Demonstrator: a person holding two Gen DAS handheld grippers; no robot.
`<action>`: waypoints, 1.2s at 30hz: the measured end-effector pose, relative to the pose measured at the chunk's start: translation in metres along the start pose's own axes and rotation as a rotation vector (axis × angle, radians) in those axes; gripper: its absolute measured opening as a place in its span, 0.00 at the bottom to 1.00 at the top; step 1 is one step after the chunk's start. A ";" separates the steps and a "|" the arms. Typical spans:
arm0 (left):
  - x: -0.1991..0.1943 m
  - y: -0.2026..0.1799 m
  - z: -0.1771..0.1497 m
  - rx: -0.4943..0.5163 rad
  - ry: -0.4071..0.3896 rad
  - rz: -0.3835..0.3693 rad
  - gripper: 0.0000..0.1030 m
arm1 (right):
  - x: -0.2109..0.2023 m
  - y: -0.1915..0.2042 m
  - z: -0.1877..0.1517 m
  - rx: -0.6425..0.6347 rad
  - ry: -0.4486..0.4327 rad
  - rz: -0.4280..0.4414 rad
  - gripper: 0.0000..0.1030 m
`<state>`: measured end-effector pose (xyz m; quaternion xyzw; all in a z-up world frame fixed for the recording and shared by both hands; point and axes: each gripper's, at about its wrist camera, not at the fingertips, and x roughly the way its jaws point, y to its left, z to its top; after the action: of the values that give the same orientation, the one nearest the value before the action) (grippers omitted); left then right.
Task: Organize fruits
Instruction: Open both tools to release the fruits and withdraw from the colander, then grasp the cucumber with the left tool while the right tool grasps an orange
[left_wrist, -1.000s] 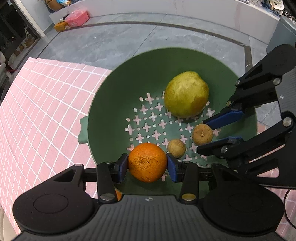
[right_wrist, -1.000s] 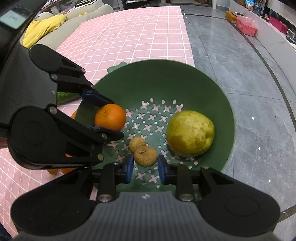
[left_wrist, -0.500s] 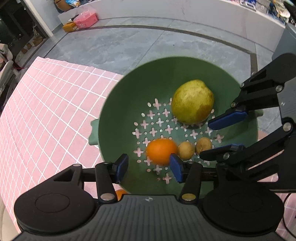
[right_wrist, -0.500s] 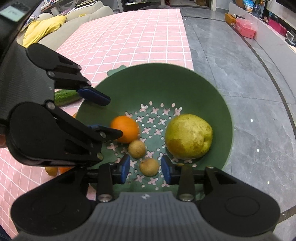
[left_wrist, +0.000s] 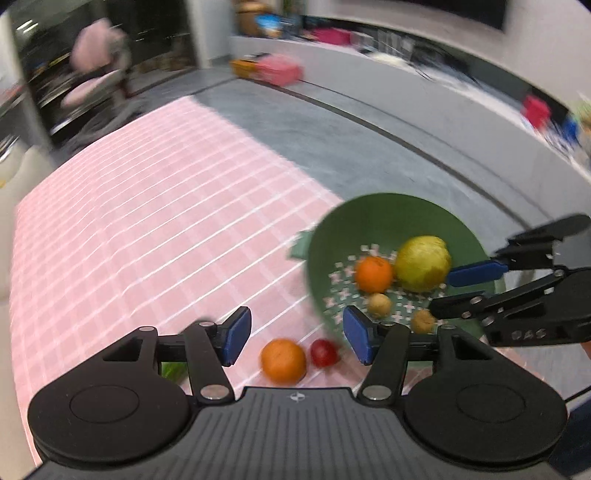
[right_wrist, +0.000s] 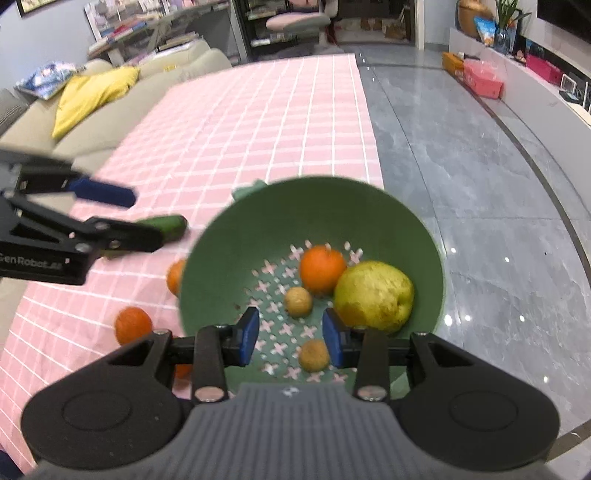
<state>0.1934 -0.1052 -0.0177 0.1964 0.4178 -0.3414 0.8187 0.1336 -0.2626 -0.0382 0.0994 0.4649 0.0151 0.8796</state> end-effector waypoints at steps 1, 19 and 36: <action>-0.005 0.005 -0.007 -0.031 -0.006 0.012 0.66 | -0.003 0.003 0.000 0.000 -0.013 0.009 0.34; -0.050 0.048 -0.153 -0.253 0.085 0.060 0.66 | -0.023 0.082 -0.034 -0.177 -0.088 0.118 0.35; -0.028 0.069 -0.169 -0.177 0.101 0.067 0.66 | 0.044 0.117 -0.075 -0.106 0.013 -0.008 0.38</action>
<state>0.1385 0.0556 -0.0895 0.1538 0.4803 -0.2654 0.8217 0.1044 -0.1302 -0.0930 0.0507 0.4697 0.0368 0.8806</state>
